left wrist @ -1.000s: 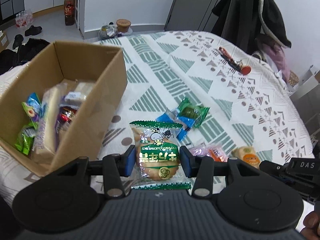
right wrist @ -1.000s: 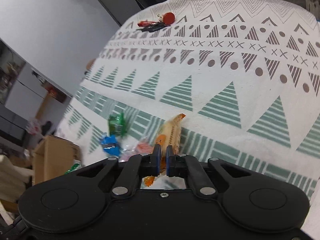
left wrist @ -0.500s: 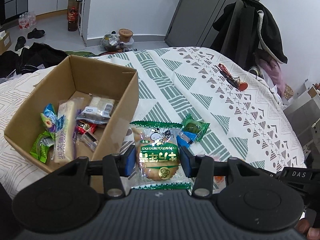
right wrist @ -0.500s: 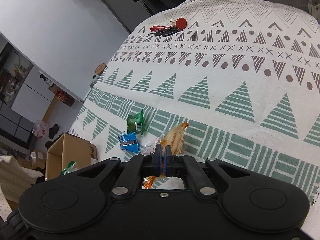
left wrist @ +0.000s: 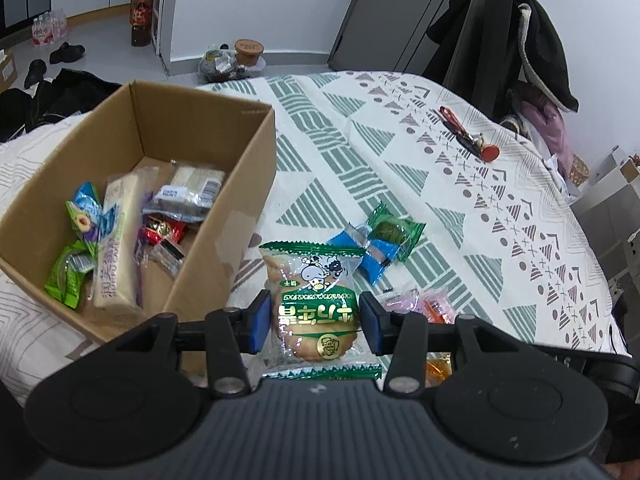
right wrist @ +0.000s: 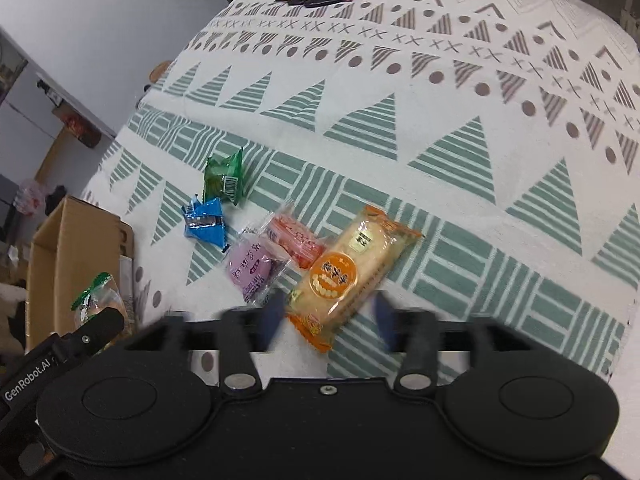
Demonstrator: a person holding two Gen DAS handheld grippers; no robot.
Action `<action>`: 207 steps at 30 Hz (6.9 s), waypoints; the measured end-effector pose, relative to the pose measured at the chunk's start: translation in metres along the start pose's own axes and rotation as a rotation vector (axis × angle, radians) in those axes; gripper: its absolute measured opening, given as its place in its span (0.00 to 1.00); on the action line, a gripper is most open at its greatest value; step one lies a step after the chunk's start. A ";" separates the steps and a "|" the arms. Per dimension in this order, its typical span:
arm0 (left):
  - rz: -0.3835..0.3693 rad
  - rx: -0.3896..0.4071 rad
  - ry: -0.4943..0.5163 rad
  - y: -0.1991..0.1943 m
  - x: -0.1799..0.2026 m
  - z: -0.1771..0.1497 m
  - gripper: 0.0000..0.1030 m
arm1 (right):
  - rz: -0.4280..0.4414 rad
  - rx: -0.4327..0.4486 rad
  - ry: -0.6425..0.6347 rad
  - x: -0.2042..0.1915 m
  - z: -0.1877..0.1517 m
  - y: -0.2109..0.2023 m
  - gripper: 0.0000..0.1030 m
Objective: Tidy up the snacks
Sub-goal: 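Lift both snacks and carry them over the cardboard box, then open both tools to drop the bread packet and cake into the box, then move both open tools back to the remaining snacks, then grasp the blue wrapped candy with the left tool while the right tool grasps the orange candy packet, then carry the blue candy and orange candy packet over the cardboard box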
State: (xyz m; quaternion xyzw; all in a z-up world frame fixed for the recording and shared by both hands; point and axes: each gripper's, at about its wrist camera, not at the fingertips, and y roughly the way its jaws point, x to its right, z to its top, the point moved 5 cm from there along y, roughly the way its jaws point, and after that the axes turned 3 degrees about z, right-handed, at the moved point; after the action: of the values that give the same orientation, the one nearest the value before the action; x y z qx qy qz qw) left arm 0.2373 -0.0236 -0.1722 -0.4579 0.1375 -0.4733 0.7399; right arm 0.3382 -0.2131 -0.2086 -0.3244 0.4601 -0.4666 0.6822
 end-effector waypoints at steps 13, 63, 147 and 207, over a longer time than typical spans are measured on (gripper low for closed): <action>0.013 -0.023 -0.005 0.016 -0.004 0.001 0.44 | -0.080 -0.086 -0.100 -0.016 -0.002 0.040 0.36; 0.149 0.102 -0.095 -0.032 -0.128 0.076 0.46 | 0.417 0.196 -0.229 -0.188 -0.016 -0.023 0.34; -0.086 -0.102 0.115 0.080 0.042 0.045 0.81 | 0.087 0.096 0.301 -0.003 0.036 0.008 0.84; -0.003 0.046 0.100 0.008 -0.003 0.054 0.21 | 0.066 0.160 0.233 -0.031 0.031 0.008 0.37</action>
State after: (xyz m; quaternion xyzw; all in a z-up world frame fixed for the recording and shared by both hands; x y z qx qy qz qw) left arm 0.2749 0.0091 -0.1503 -0.4167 0.1630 -0.4996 0.7417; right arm 0.3653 -0.1804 -0.1943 -0.1973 0.5076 -0.5138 0.6629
